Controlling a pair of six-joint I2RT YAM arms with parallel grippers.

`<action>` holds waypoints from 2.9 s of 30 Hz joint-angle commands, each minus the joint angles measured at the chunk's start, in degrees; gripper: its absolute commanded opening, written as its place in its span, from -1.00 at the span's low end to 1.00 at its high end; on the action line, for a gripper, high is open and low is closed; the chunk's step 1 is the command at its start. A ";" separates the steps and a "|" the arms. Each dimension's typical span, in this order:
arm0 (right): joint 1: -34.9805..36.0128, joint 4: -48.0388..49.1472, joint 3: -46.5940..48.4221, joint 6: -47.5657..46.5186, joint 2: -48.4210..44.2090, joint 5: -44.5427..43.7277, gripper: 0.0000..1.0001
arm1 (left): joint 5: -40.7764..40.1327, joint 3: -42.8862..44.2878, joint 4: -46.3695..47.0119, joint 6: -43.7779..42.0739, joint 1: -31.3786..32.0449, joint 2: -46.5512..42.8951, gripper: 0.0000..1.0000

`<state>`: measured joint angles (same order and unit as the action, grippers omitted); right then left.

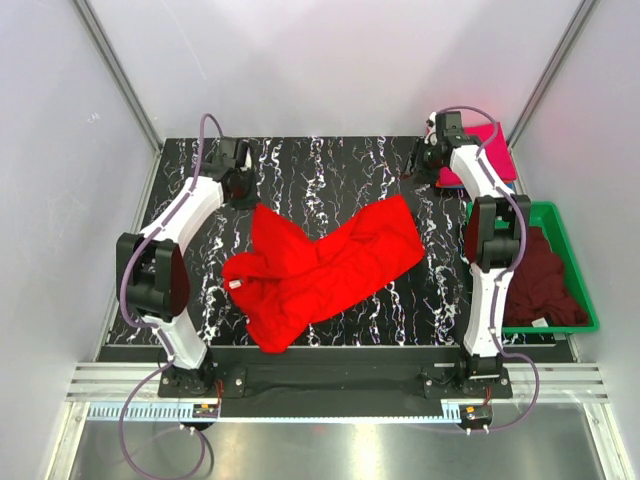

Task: Fold and stack the t-shirts
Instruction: Flatten the tshirt out

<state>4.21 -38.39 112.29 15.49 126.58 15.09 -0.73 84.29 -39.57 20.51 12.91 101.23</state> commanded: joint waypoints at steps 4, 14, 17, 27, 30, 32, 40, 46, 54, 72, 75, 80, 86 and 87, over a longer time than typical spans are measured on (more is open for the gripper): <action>-1.57 -1.87 5.74 -9.14 7.88 5.46 0.05 | -5.07 0.79 -0.60 1.99 -1.30 0.11 -1.00; -2.27 -2.21 10.23 -9.69 15.97 9.95 0.07 | -5.33 5.79 -2.35 1.99 -2.01 2.66 -1.00; -2.27 -2.21 10.14 -9.86 16.50 10.40 0.00 | -5.16 6.15 -2.35 2.25 -2.01 2.74 -1.00; -2.27 2.62 0.03 -13.20 9.91 8.63 -0.05 | -4.81 6.15 -2.53 3.04 -2.01 2.04 -1.00; -2.27 2.19 0.82 -13.55 10.87 10.48 -0.07 | -5.07 6.15 -2.62 2.95 -2.01 1.95 -1.00; -2.19 1.57 1.44 -13.46 11.31 10.22 -0.08 | -5.24 6.24 -2.70 2.95 -2.01 1.78 -1.00; -2.27 0.95 0.74 -13.03 11.41 13.73 -0.14 | -4.72 6.94 -2.62 3.39 -2.01 1.69 -1.00; -2.19 0.69 1.17 -12.50 11.93 13.65 -0.22 | -4.54 6.59 -2.26 3.74 -2.01 1.69 -1.00; -2.19 0.34 6.00 -9.08 12.11 10.84 -1.00 | -6.55 8.60 -3.40 4.18 -2.01 1.34 -1.00; -1.66 8.94 -0.03 10.52 -42.60 -3.14 -1.00 | -22.48 36.21 -6.92 3.39 -3.59 -20.26 -1.00; -1.57 10.96 -5.21 11.23 -50.78 -2.61 -1.00 | -19.32 32.44 -5.26 2.61 -3.59 -27.65 -1.00; -1.57 8.97 -11.38 12.90 -59.69 1.07 -1.00 | -15.88 29.52 -4.81 -0.47 -3.59 -37.84 -1.00; -1.66 6.42 -18.78 13.43 -69.18 1.87 -1.00 | -14.74 34.17 -8.67 -1.97 -3.50 -40.33 -1.00; -1.66 5.53 -18.34 13.26 -70.58 1.96 -1.00 | -14.39 36.10 -10.25 -2.14 -3.50 -39.10 -1.00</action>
<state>2.26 -31.27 93.54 27.90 58.87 16.14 -17.30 116.81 -48.51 20.64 9.45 59.72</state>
